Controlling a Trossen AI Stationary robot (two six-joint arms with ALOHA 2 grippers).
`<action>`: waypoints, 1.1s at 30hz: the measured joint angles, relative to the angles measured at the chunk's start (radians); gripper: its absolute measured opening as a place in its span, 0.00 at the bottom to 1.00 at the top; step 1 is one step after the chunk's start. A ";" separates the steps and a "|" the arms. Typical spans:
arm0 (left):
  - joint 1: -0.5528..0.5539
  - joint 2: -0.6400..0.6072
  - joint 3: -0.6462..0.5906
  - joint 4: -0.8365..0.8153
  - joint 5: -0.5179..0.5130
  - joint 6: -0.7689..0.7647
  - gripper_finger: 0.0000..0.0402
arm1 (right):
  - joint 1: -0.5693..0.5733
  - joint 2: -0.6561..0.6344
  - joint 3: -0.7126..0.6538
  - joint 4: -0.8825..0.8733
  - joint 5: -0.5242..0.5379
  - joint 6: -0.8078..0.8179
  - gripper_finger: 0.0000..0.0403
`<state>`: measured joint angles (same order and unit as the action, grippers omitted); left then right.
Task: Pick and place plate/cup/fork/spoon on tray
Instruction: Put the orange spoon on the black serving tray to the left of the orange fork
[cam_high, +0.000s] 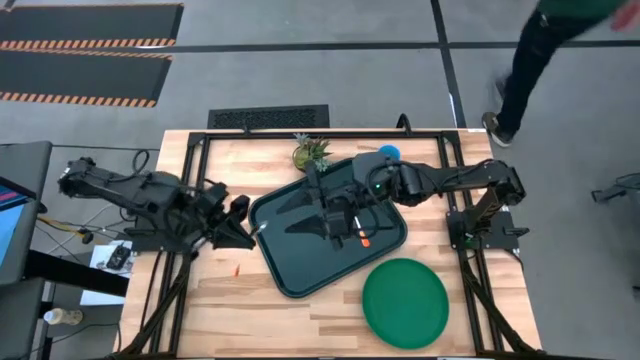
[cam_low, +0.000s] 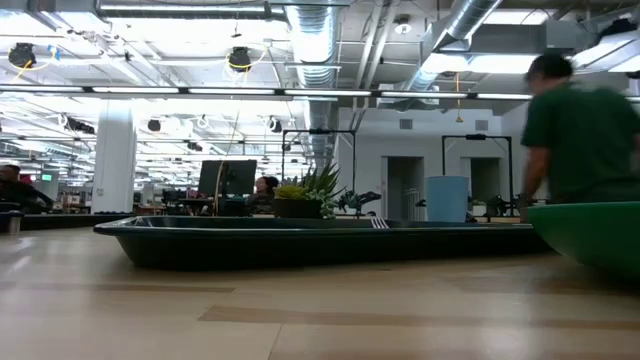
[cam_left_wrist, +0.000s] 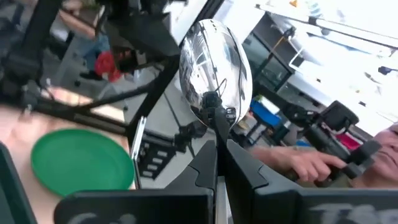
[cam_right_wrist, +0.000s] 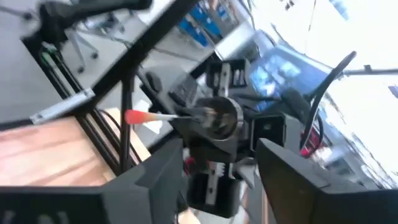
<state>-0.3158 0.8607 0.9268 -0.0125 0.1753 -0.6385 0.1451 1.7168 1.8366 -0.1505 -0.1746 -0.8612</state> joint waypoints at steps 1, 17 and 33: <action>0.014 0.014 0.000 0.001 0.026 -0.004 0.00 | 0.000 0.001 0.000 0.002 0.006 0.004 0.60; 0.142 0.108 0.000 0.029 0.196 -0.005 0.00 | -0.001 0.000 0.000 -0.100 -0.007 0.109 0.58; 0.146 0.147 0.000 0.034 0.205 -0.008 0.00 | 0.005 0.008 0.000 -0.150 -0.008 0.119 0.21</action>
<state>-0.1703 1.0080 0.9272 0.0219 0.3798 -0.6460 0.1501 1.7248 1.8366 -0.3006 -0.1822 -0.7419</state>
